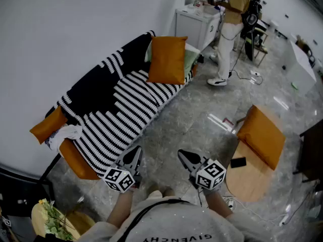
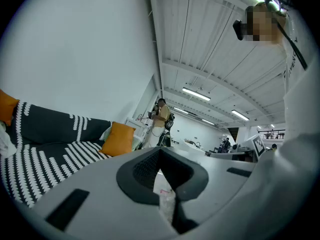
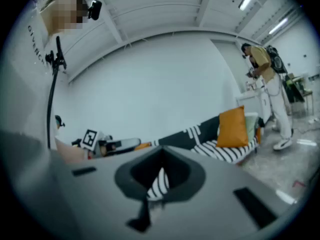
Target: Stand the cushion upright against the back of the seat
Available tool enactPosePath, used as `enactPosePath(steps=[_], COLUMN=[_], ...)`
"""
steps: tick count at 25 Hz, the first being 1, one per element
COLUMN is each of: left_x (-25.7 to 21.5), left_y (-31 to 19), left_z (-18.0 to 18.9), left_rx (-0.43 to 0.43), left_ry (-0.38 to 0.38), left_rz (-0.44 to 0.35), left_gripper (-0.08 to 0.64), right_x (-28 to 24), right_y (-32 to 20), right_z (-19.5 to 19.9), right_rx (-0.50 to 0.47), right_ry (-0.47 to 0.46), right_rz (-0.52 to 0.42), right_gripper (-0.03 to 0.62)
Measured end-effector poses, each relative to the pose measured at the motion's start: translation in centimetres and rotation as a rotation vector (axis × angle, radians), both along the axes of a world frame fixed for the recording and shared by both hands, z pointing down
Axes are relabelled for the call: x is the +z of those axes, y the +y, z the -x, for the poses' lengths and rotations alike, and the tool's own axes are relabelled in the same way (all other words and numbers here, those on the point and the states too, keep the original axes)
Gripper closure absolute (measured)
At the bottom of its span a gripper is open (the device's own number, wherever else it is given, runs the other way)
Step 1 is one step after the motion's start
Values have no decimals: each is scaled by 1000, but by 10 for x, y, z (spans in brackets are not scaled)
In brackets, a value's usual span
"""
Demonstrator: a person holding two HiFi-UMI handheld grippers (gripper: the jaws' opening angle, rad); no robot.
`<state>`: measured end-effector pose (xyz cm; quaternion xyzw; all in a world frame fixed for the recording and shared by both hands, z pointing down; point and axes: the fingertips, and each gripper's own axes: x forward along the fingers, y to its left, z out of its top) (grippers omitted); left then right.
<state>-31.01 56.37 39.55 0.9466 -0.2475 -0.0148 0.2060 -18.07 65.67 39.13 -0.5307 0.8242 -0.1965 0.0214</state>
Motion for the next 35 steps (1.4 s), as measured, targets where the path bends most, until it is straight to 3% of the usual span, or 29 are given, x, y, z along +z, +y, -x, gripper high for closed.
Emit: enactPosePath(steps=[19, 26, 35], left_x=[11, 22, 14], left_y=[9, -51, -170], left_z=[-23, -41, -103], left_rx=[19, 0, 60], left_ry=[32, 58, 72], left_rz=[9, 21, 16], left_gripper=[537, 537, 537], right_x=[12, 17, 4], right_y=[18, -35, -153], right_z=[-16, -40, -93], right_rx=[32, 46, 88], right_ry=[-14, -14, 15], right_rz=[2, 3, 11], right_gripper=[575, 575, 575])
